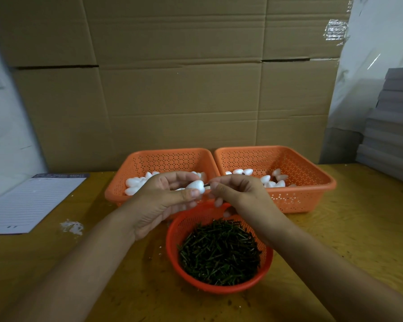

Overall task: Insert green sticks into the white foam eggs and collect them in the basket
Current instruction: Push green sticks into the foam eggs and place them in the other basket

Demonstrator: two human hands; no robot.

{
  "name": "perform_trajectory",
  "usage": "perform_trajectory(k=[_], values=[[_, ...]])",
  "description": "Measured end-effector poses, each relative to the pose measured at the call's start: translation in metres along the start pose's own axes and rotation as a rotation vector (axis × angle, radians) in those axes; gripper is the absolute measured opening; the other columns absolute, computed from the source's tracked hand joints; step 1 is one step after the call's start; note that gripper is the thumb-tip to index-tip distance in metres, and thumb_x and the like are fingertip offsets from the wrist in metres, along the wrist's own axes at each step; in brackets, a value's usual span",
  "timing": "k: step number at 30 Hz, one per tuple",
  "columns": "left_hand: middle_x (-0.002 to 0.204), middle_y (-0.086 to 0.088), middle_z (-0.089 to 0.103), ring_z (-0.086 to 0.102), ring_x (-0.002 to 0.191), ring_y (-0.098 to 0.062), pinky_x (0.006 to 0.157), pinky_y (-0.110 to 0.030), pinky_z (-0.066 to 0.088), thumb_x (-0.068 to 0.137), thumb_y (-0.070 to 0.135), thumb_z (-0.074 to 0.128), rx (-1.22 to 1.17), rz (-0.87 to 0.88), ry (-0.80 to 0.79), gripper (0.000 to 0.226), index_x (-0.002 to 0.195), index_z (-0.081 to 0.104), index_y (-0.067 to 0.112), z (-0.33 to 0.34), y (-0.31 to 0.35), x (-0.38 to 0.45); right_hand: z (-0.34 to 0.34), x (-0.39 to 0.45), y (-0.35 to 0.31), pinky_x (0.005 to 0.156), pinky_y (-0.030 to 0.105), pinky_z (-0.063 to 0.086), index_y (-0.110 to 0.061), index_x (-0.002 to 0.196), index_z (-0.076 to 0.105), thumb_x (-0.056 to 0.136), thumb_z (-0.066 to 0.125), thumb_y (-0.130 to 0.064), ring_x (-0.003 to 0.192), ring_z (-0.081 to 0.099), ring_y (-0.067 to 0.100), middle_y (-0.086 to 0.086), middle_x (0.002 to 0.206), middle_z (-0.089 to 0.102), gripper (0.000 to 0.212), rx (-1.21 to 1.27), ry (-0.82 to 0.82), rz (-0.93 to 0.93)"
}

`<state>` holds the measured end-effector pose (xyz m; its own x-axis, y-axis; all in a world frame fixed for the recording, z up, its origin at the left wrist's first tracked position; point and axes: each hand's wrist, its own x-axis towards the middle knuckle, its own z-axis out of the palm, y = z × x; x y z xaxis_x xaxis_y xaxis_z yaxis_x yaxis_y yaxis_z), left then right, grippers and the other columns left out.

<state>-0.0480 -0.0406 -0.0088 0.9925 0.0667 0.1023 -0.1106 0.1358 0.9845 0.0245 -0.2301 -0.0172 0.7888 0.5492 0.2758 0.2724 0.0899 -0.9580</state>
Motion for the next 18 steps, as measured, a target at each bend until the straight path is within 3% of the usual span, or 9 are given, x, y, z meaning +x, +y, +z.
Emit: perform_trajectory(k=[7,11,15,18], values=[[0.114,-0.011,0.074,0.072,0.106,-0.020,0.081,-0.025,0.057,0.067,0.022,0.091,0.023,-0.017,-0.014,0.037,0.101,0.078,0.021,-0.0002,0.0001,-0.0008,0.0007,0.0012,0.0006,0.049,0.024,0.050,-0.003,0.092,0.073,0.093,0.067,-0.005,0.062,0.060,0.016,0.025,0.079,0.069,0.007,-0.102,0.028,-0.112],[0.113,-0.012,0.075,0.072,0.105,-0.020,0.081,-0.025,0.057,0.066,0.022,0.091,0.029,-0.027,-0.019,0.038,0.101,0.079,0.020,0.0010,0.0007,-0.0012,0.0000,0.0005,0.0012,0.049,0.022,0.047,-0.002,0.088,0.073,0.094,0.065,-0.004,0.054,0.056,0.011,0.015,0.068,0.065,0.010,-0.128,0.014,-0.133],[0.113,-0.012,0.075,0.072,0.104,-0.020,0.081,-0.025,0.058,0.067,0.022,0.087,0.052,-0.032,-0.007,0.036,0.102,0.078,0.019,0.0014,0.0010,-0.0021,0.0012,0.0005,0.0028,0.048,0.019,0.046,-0.002,0.088,0.073,0.094,0.065,-0.005,0.053,0.056,0.008,0.017,0.069,0.066,0.010,-0.147,0.003,-0.143],[0.113,-0.011,0.075,0.073,0.100,-0.019,0.077,-0.025,0.058,0.071,0.018,0.083,0.051,-0.020,0.009,0.037,0.107,0.075,0.017,0.0004,0.0024,-0.0027,0.0017,0.0013,0.0047,0.050,0.016,0.044,-0.008,0.086,0.073,0.092,0.068,-0.007,0.052,0.056,0.001,-0.001,0.063,0.066,0.009,-0.169,-0.005,-0.132]])
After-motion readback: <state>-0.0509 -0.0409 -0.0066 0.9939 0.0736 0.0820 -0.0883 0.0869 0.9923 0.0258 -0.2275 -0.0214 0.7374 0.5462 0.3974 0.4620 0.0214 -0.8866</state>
